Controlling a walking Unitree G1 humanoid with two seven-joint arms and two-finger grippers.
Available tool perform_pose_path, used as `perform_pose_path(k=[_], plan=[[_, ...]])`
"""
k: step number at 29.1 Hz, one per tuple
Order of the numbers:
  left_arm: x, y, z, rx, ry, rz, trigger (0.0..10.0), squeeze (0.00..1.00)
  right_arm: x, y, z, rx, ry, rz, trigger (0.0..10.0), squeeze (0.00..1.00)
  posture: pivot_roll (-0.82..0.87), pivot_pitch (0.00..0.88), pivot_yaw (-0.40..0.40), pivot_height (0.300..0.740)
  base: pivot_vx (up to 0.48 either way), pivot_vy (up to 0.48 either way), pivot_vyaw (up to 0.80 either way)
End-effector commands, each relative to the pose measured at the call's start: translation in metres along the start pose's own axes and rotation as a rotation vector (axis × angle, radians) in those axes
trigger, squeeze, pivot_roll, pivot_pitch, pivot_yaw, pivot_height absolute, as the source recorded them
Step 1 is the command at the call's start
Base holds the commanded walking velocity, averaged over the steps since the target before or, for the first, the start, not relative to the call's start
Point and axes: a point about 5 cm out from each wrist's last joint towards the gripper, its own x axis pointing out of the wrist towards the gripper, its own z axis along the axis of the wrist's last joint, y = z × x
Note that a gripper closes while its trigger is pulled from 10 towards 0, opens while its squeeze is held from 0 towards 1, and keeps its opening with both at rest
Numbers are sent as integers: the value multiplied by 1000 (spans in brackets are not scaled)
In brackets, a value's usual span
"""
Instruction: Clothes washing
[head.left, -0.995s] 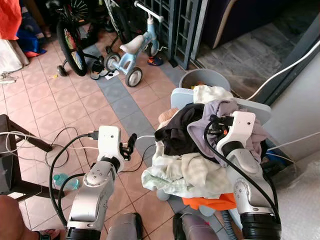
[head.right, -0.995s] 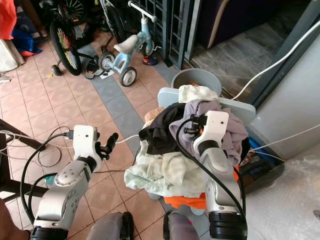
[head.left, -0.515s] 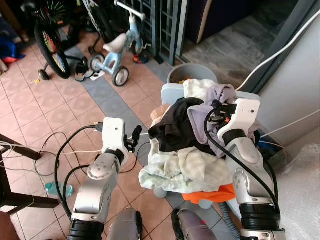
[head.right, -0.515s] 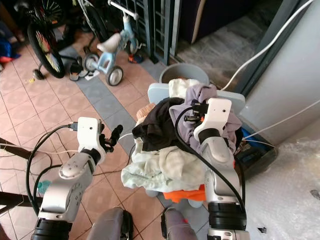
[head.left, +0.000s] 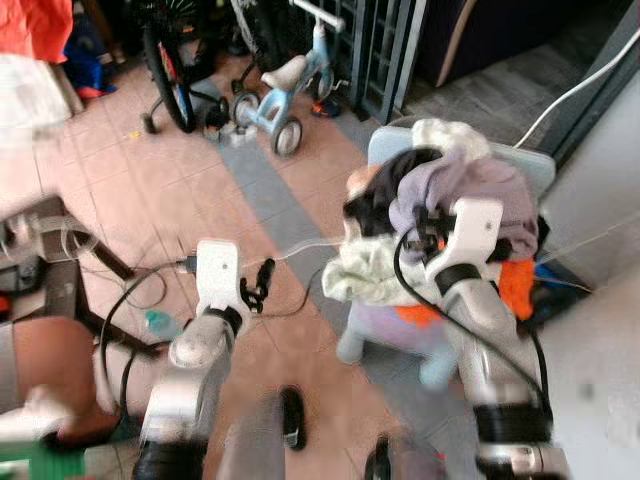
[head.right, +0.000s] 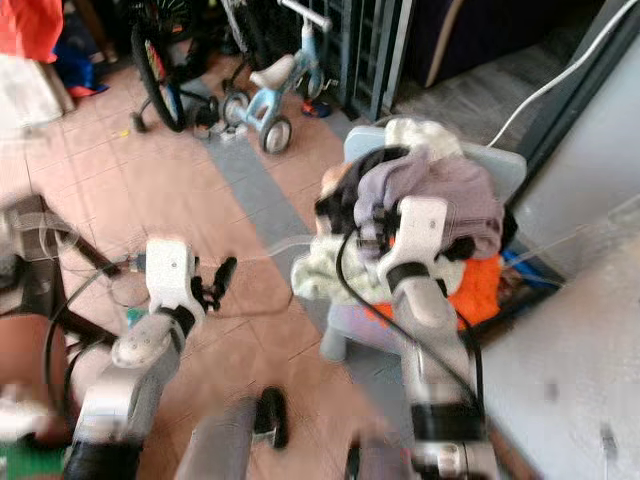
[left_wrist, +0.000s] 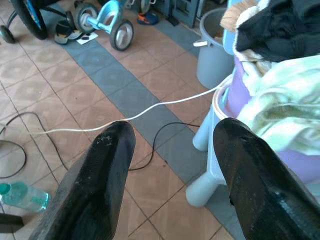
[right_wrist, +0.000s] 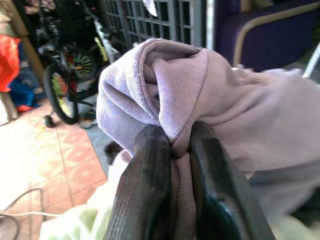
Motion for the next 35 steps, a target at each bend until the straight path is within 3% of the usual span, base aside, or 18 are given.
perform_pose_path(k=[1,4,11,21,28,35], plan=[[2,1,13,19,-51,-8,10000,0,4,-2,12,-36,-56,-25,10000,0,-25,136,48,740,0,0,-788],[3,0,20,43,-79,-28,10000,0,9,-12,30,-140,-145,-79,10000,0,-17,140,49,740,0,0,-796],[7,-3,38,51,-143,-33,10000,0,16,-16,40,-204,-175,-103,10000,0,-14,162,29,740,0,0,-800],[1,-12,25,19,-123,-67,10000,0,20,-31,59,-292,-255,-207,10000,0,-33,142,45,740,110,0,-800],[5,-14,27,13,-127,-94,10000,0,29,-38,91,-395,-375,-211,10000,0,-42,128,55,740,336,0,-571],[8,-12,27,11,-126,-77,10000,0,41,-61,129,-446,-470,-283,10000,0,-37,111,52,740,324,0,-343]])
